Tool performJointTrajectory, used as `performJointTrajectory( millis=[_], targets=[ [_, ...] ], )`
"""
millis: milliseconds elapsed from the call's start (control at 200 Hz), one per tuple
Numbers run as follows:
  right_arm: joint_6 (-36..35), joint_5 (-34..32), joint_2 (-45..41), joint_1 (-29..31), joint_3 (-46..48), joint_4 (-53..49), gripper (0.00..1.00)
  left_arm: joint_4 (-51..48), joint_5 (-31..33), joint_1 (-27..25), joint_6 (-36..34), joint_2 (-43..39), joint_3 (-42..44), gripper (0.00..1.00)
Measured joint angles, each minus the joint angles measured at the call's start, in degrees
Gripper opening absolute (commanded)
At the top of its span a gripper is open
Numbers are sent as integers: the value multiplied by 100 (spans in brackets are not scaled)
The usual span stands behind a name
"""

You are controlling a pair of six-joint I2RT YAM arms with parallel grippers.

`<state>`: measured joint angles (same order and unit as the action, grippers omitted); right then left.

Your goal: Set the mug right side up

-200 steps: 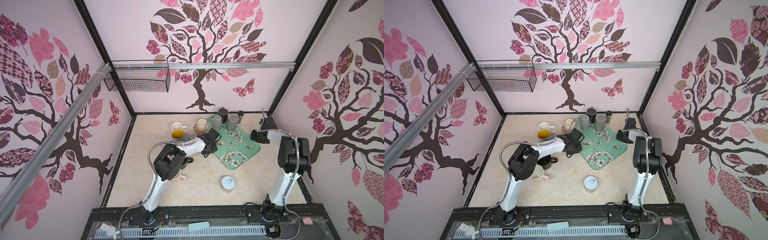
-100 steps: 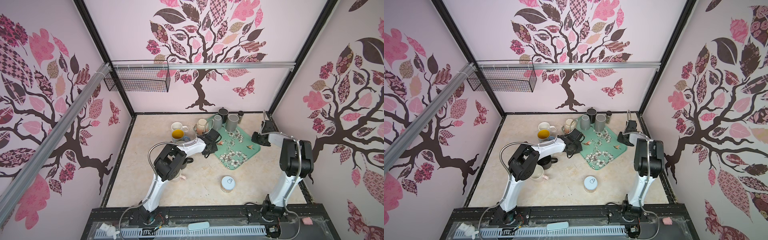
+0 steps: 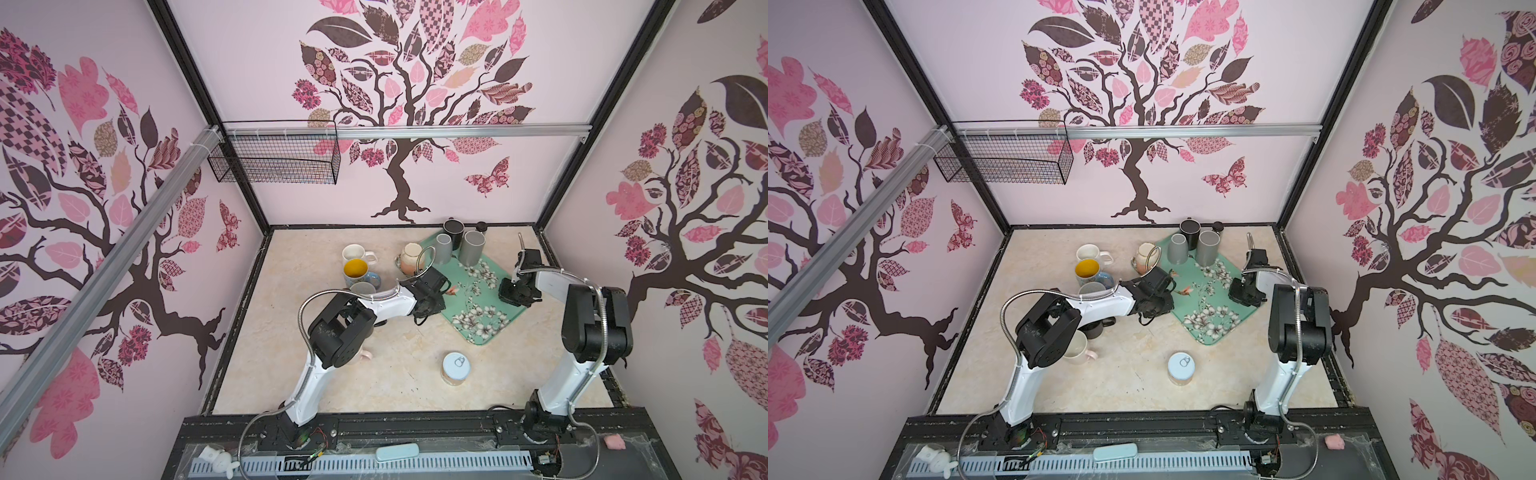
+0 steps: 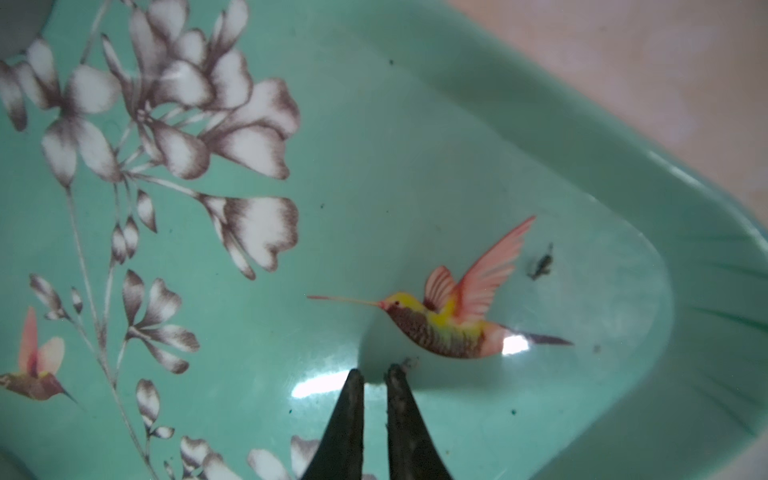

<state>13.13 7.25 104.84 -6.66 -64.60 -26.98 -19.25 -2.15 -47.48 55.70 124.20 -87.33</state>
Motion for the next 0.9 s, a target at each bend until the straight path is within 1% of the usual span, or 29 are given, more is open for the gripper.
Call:
performJointTrajectory(
  millis=[190,515,555,600,655,755,815,900],
  targets=[
    [7,0,0,0,-175,-402,20,179,-146,-90,-4,-74,170,0],
    [44,4,-177,4,-645,-638,25,245,-236,-264,-9,-96,216,0],
    [61,13,-247,7,-710,-645,27,245,-251,-293,-17,-98,216,0],
    [85,33,-319,7,-774,-654,32,229,-267,-326,-33,-105,216,0],
    [92,59,-404,13,-857,-658,41,197,-269,-361,-59,-118,216,9],
    [131,133,-509,26,-1025,-656,49,92,-243,-415,-225,-162,216,21],
    [157,153,-518,46,-1141,-638,54,22,-236,-446,-450,-210,216,26],
    [232,179,-518,90,-1318,-584,59,-111,-216,-494,-739,-339,216,29]
  ],
)
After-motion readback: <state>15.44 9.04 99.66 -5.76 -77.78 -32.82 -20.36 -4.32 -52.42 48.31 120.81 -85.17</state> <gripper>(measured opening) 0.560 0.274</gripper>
